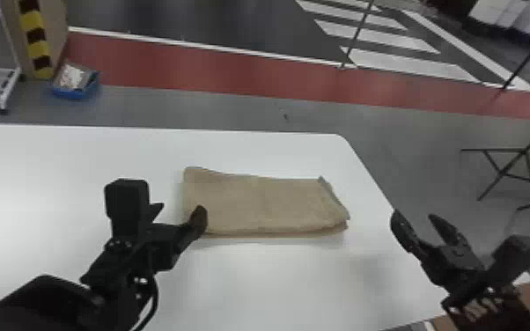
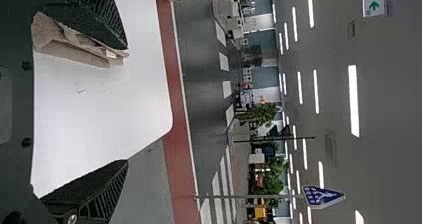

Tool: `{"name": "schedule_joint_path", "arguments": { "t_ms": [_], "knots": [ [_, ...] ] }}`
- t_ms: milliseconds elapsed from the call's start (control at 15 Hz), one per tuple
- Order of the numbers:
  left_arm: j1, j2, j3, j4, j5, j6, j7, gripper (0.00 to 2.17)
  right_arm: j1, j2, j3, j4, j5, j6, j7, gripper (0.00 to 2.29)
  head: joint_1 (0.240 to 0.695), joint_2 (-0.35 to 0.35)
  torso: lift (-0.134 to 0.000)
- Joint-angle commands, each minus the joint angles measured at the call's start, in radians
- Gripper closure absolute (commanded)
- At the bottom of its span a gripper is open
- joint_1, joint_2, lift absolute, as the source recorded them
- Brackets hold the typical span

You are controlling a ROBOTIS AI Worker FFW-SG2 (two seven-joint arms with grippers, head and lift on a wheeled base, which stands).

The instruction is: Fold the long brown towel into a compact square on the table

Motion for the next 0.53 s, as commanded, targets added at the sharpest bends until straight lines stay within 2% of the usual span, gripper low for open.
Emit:
{"name": "schedule_joint_path", "arguments": {
  "t_ms": [0,67,333,467],
  "knots": [
    [-0.032,-0.023,-0.048,0.069,-0.002,-0.009,0.000,0.34,0.000,0.001,0.009,0.009,0.004,-0.002,0.004,0.07,0.695,-0.350,-0.128],
    [-0.035,-0.025,-0.052,0.081,-0.004,-0.015,0.000,0.36,-0.001,0.001,0.009,0.009,0.003,-0.005,0.004,0.07,0.695,-0.350,-0.128],
    [-0.033,-0.014,-0.054,0.071,-0.004,-0.015,0.020,0.73,-0.001,0.001,0.000,0.015,0.001,-0.011,0.007,0.07,0.695,-0.350,-0.128],
    [-0.023,-0.012,-0.054,0.058,-0.007,-0.015,0.028,1.19,-0.004,0.001,0.004,0.018,0.003,-0.011,0.007,0.07,0.695,-0.350,-0.128]
  ]
}}
